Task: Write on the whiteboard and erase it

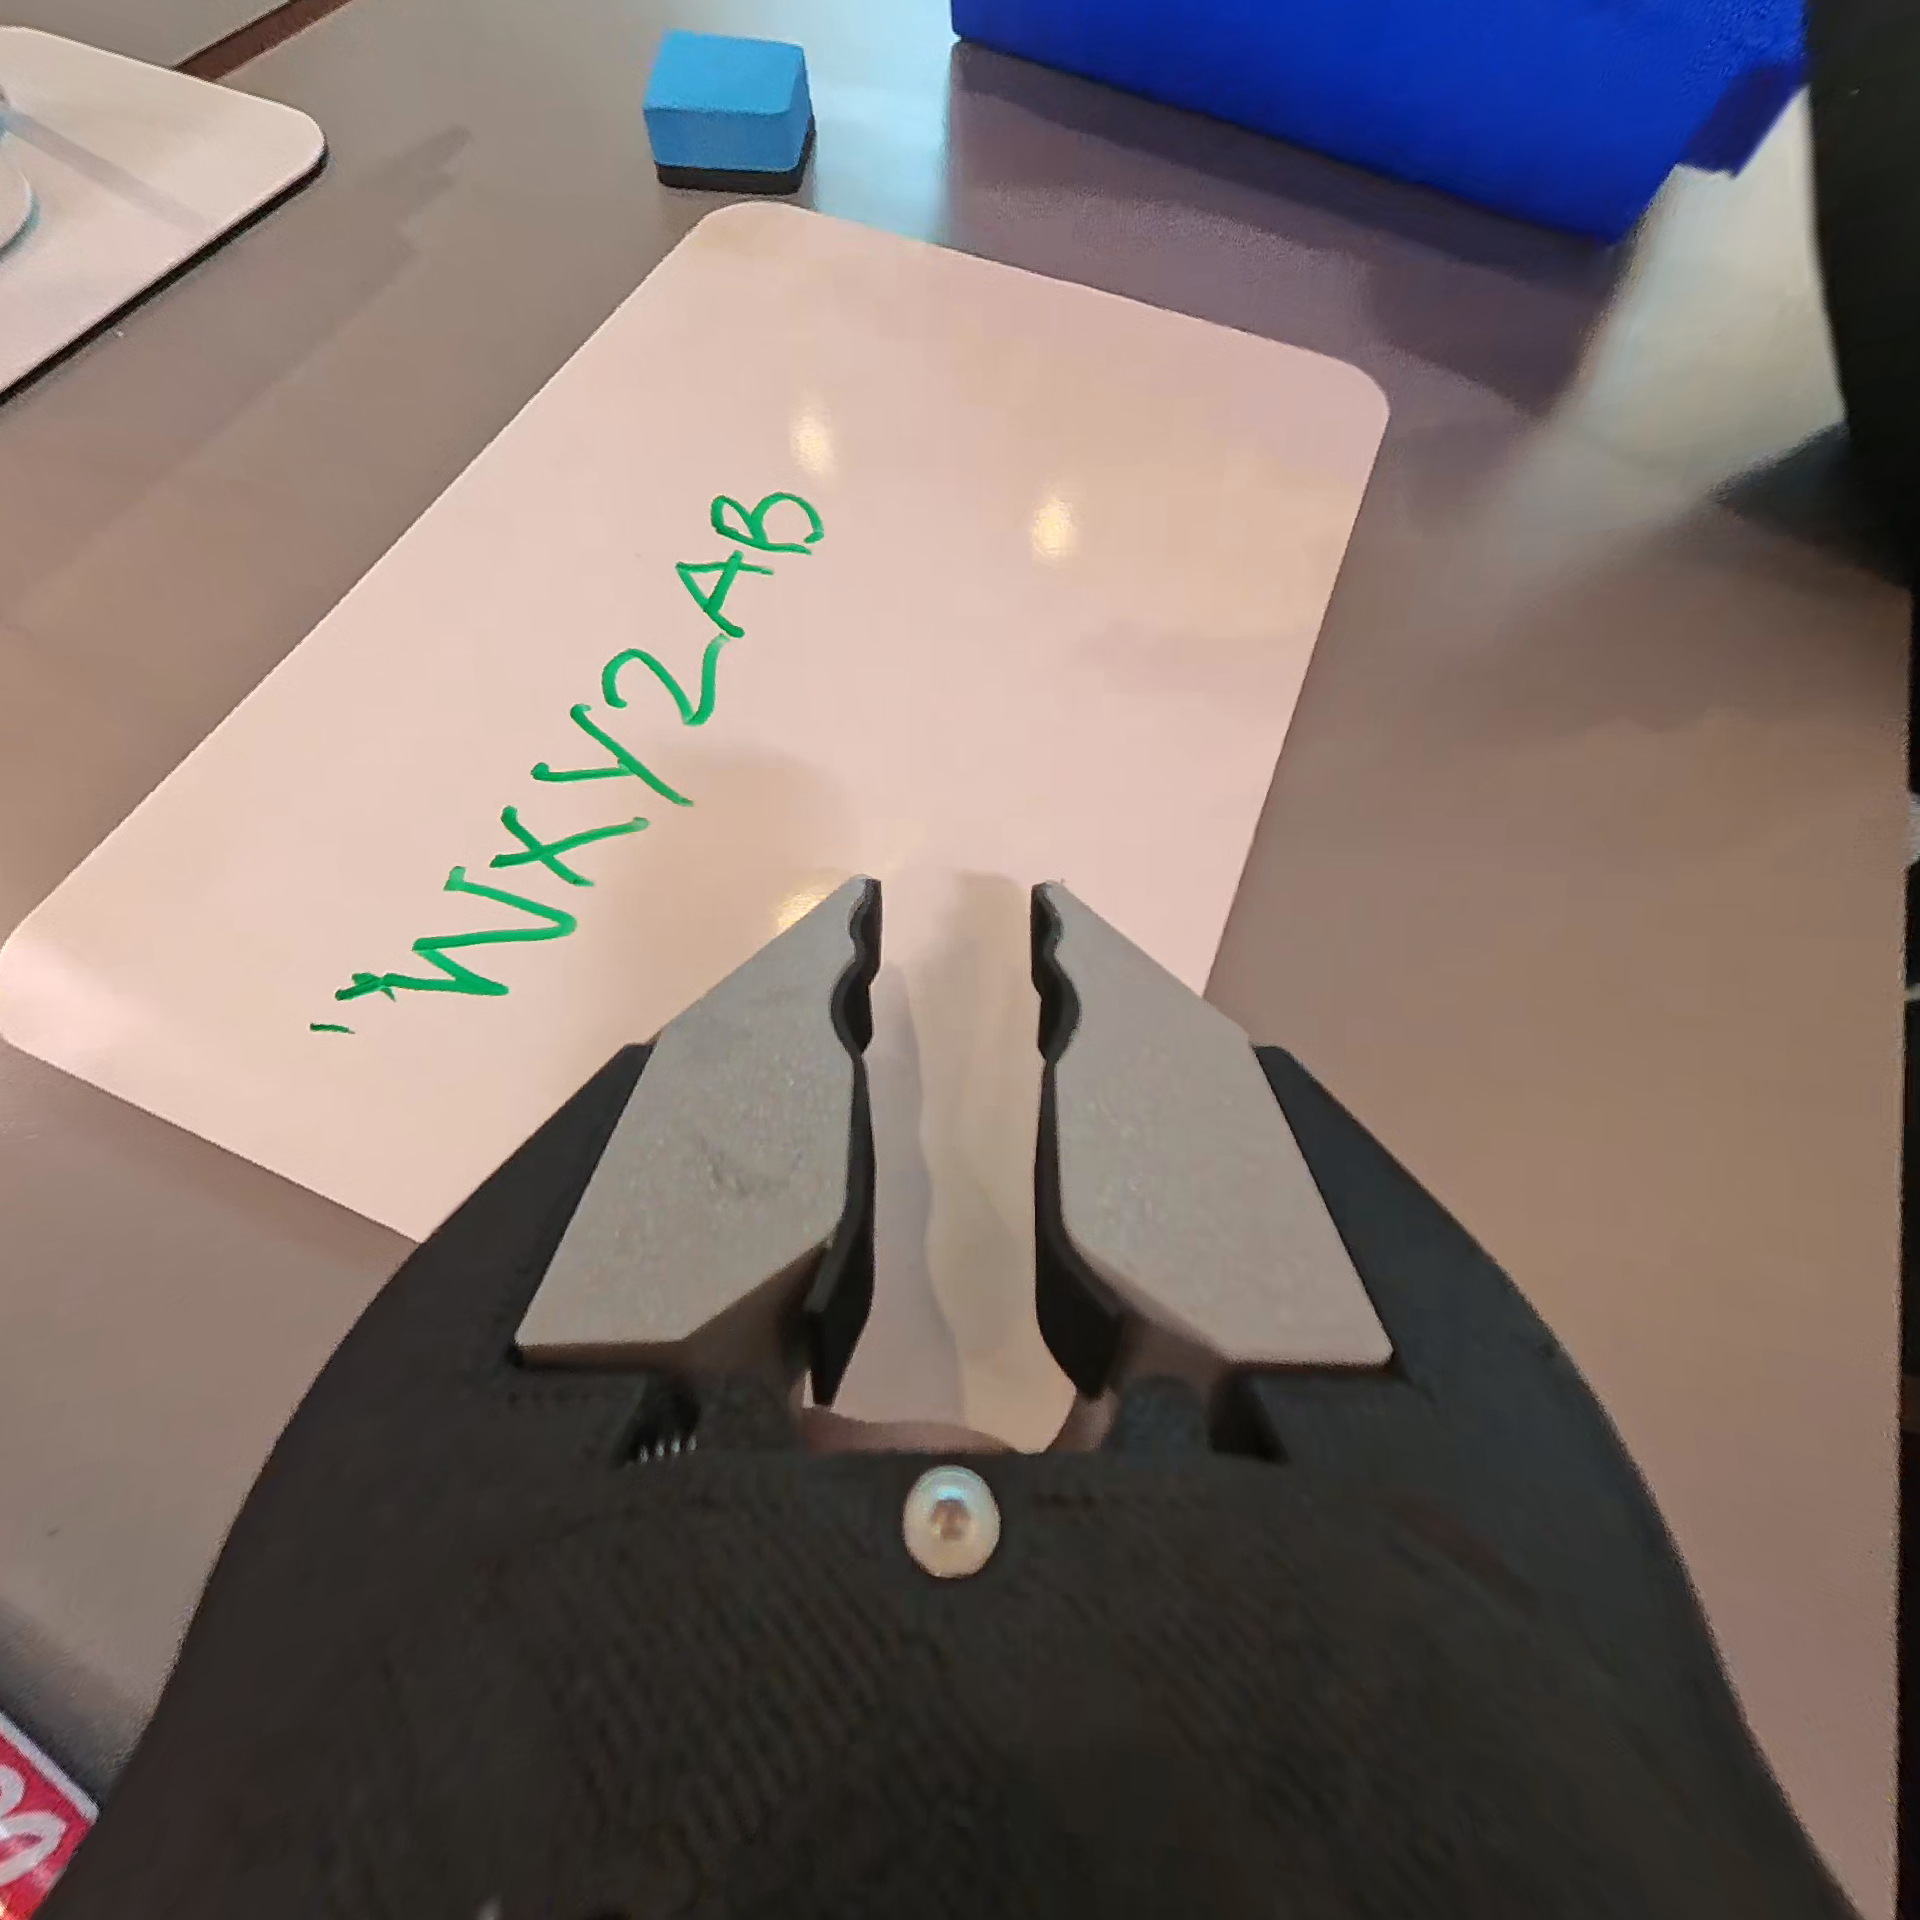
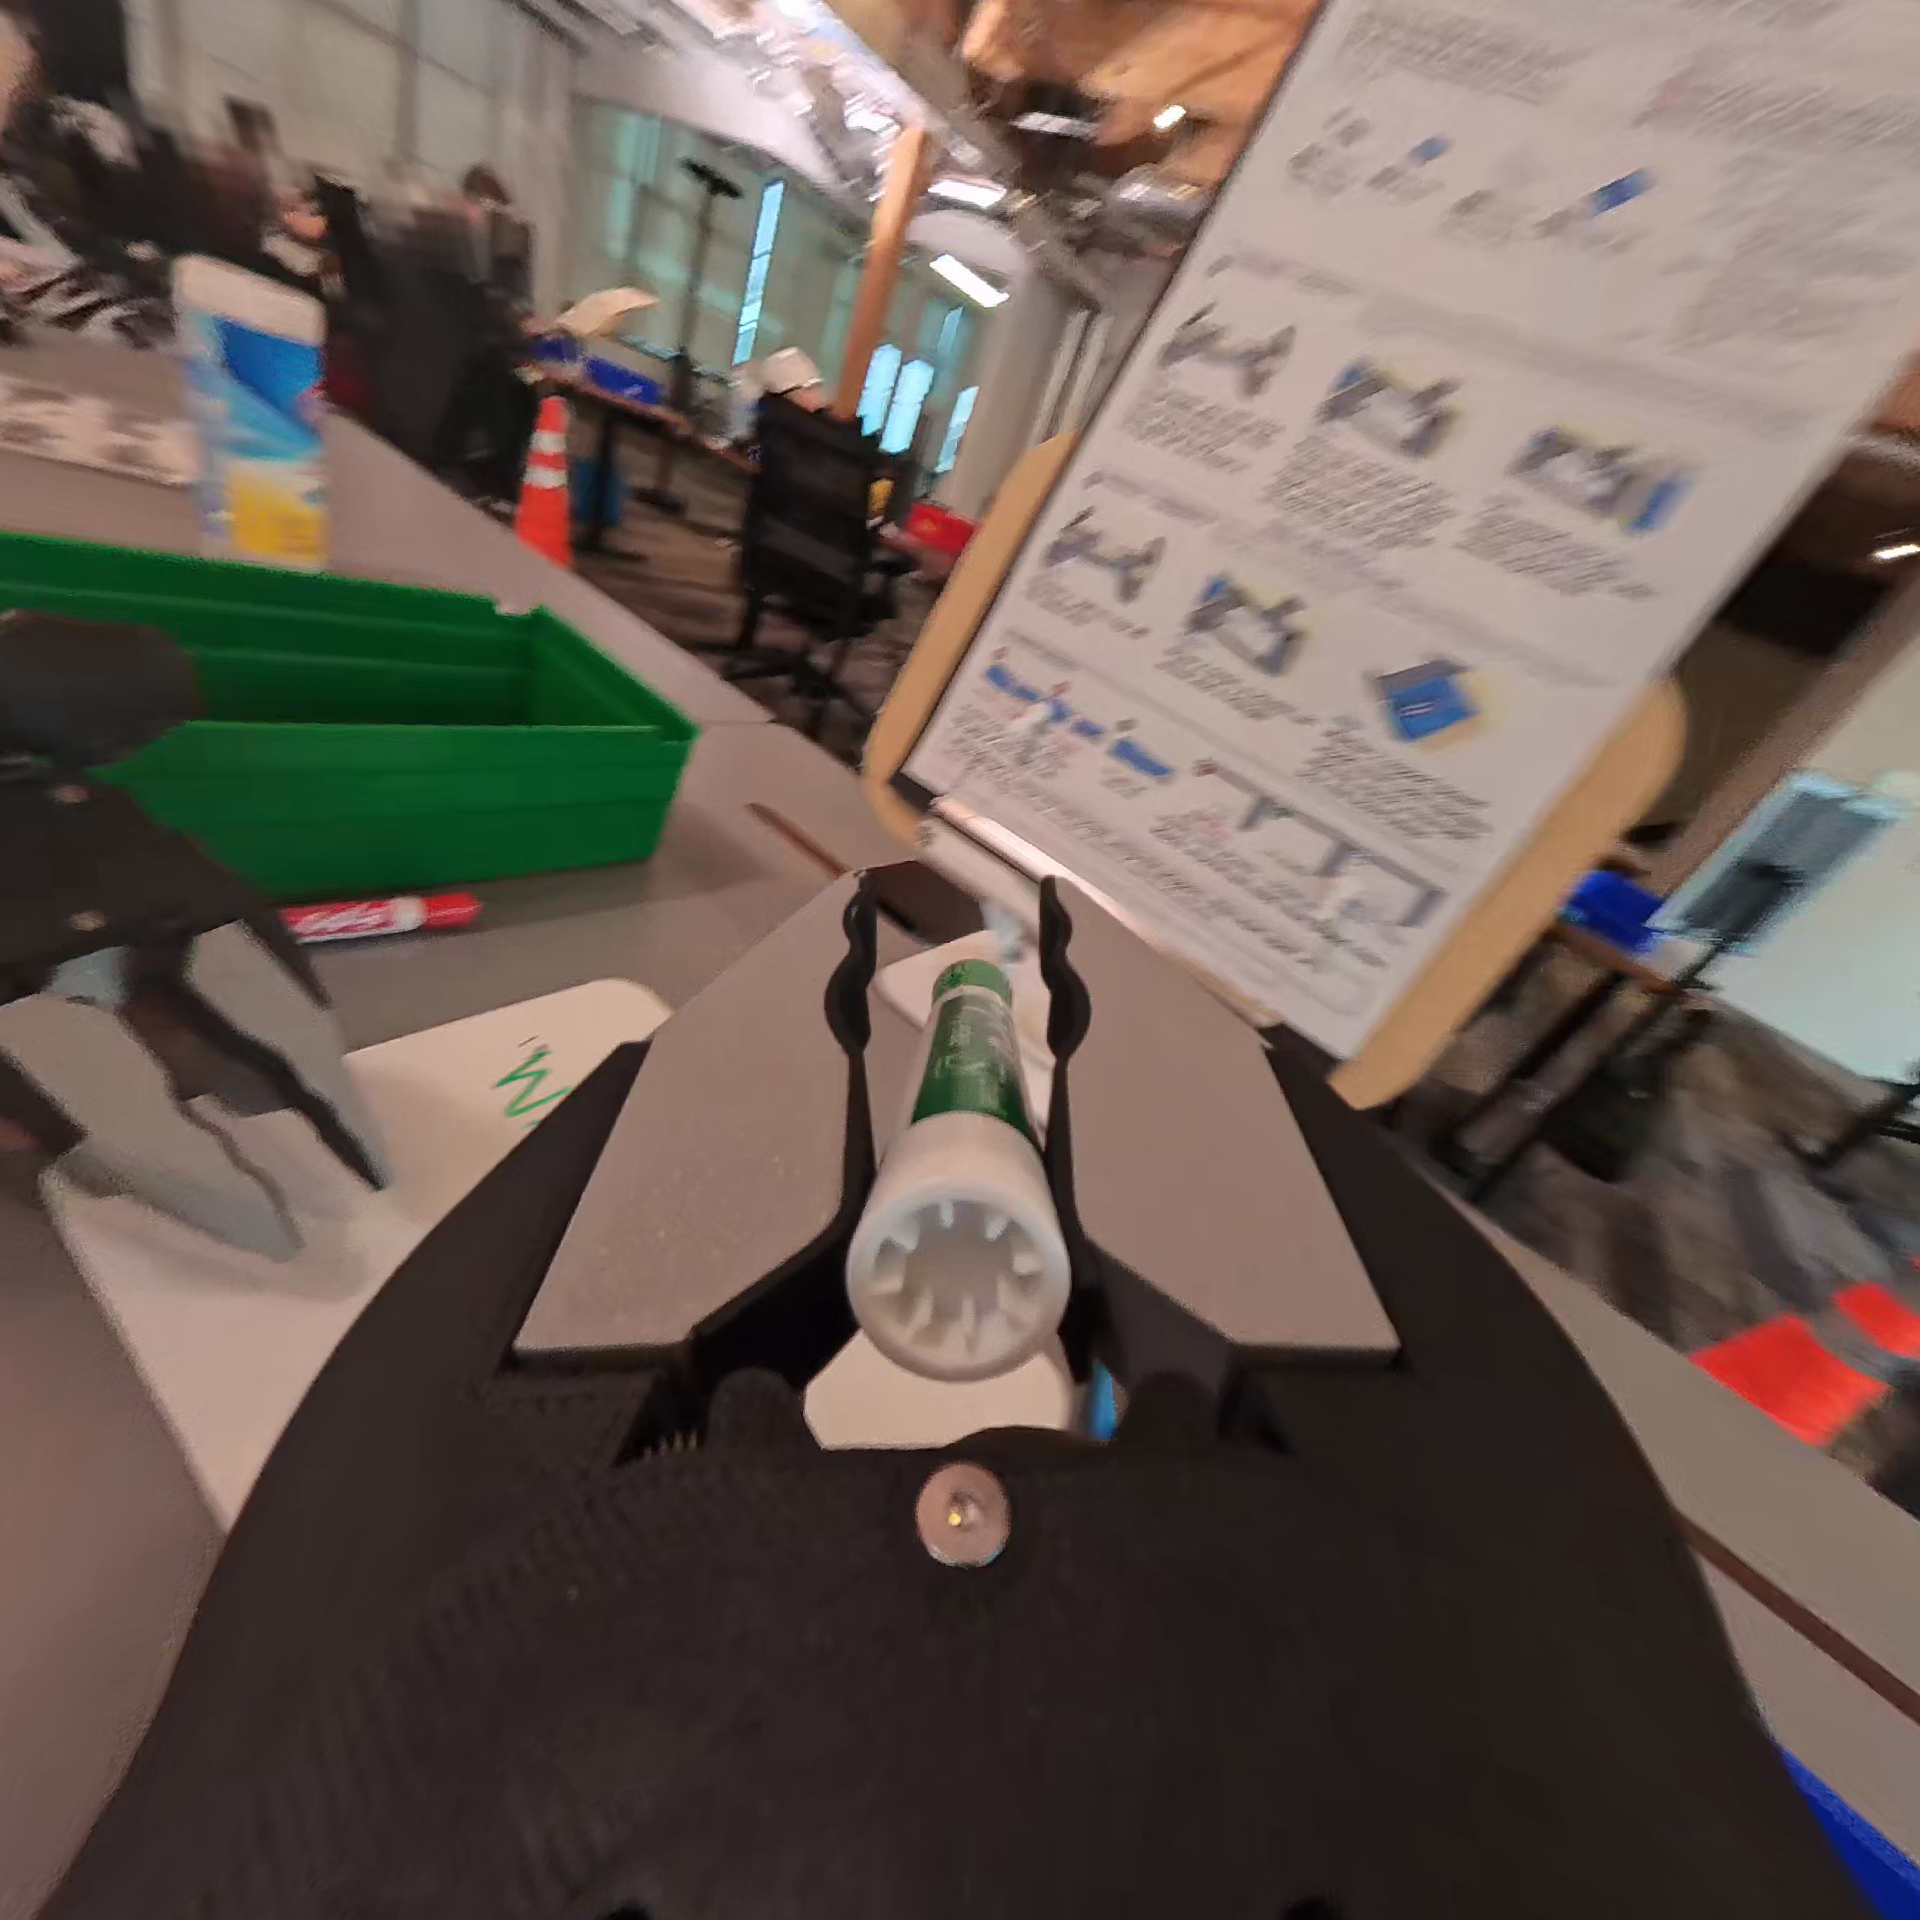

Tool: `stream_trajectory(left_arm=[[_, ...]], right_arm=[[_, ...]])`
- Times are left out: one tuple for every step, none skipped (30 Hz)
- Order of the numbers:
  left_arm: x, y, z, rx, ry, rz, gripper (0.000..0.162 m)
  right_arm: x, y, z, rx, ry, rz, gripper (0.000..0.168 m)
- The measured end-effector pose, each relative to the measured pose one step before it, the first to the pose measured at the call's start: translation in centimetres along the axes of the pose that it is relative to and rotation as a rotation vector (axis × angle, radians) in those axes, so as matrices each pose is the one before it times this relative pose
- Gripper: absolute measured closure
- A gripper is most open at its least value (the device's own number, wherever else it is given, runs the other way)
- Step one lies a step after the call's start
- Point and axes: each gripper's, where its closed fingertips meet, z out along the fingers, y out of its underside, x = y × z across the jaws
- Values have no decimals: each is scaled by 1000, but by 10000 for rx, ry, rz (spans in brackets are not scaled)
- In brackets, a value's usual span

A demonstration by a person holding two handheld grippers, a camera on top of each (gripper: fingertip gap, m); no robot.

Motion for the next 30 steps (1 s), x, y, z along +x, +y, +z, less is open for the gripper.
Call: stream_trajectory(left_arm=[[-120,0,-13,0,1,-121,136],[-57,-15,-13,15,39,-96,136],[-135,-83,-53,65,-22,-84,136],[-346,-252,-143,178,-163,-59,136],[-726,-563,-271,385,-400,-69,136],[-865,-793,-438,548,-446,-83,137],[-1127,-1119,-637,716,-564,-201,138],[-1053,-1306,-767,801,-441,-305,138],[-840,-1349,-843,779,-250,-386,139],[-850,-1427,-904,777,-268,-389,139],[-737,-1489,-920,792,-238,-211,139],[-631,-1367,-840,705,-249,-17,139],[-514,-1124,-671,569,-220,84,141],[-321,-725,-437,390,-87,89,144],[-314,-286,-235,143,-98,-35,145],[-291,-19,-54,18,-101,-89,145],[-43,243,72,-76,33,-42,145],[-7,464,186,-214,15,-21,145],[20,574,276,-258,-14,42,144],[146,775,359,-354,42,78,144],[97,986,438,-509,7,49,143],[-19,1055,466,-548,-79,61,141],[37,1068,487,-539,-51,107,139],[35,1111,470,-595,-49,111,138],[-87,929,424,-502,-139,109,137],[129,765,414,-361,7,132,135],[331,737,358,-397,149,80,134],[253,441,280,-298,94,23,134],[238,106,133,-102,91,75,134],[145,-46,16,20,41,79,134]], right_arm=[[1411,-591,-1009,196,514,-44,139],[1536,-369,-911,117,488,44,139],[1462,-212,-887,64,379,159,139],[1375,-151,-888,6,293,256,139],[1289,-123,-870,-62,238,216,139],[1338,-2,-911,-161,291,124,139],[1532,60,-964,-135,447,6,139],[1634,130,-955,-102,497,-52,139],[1558,318,-833,-151,390,-4,139],[1461,528,-657,-209,296,117,139],[1462,562,-546,-140,299,180,140],[1330,575,-427,-104,237,213,140],[1101,770,-276,-239,127,278,140],[892,1044,-107,-453,42,320,139],[746,1281,53,-612,20,269,139],[821,1303,171,-592,156,121,138],[935,1193,280,-502,310,-23,139],[850,1149,414,-470,310,-50,139],[553,1321,579,-572,148,37,139],[94,1577,742,-760,-105,127,138],[-161,1637,833,-838,-219,103,138],[39,1264,797,-652,-27,12,138],[162,616,604,-350,131,-101,137],[304,-31,183,-73,317,-87,137],[106,-764,-287,327,249,-77,137],[-289,-1288,-598,651,26,-81,138],[-412,-1387,-674,727,-27,-63,139],[-358,-1151,-545,593,11,-81,138],[-272,-723,-362,312,36,-116,137],[-324,-400,-263,77,-8,-109,135]])
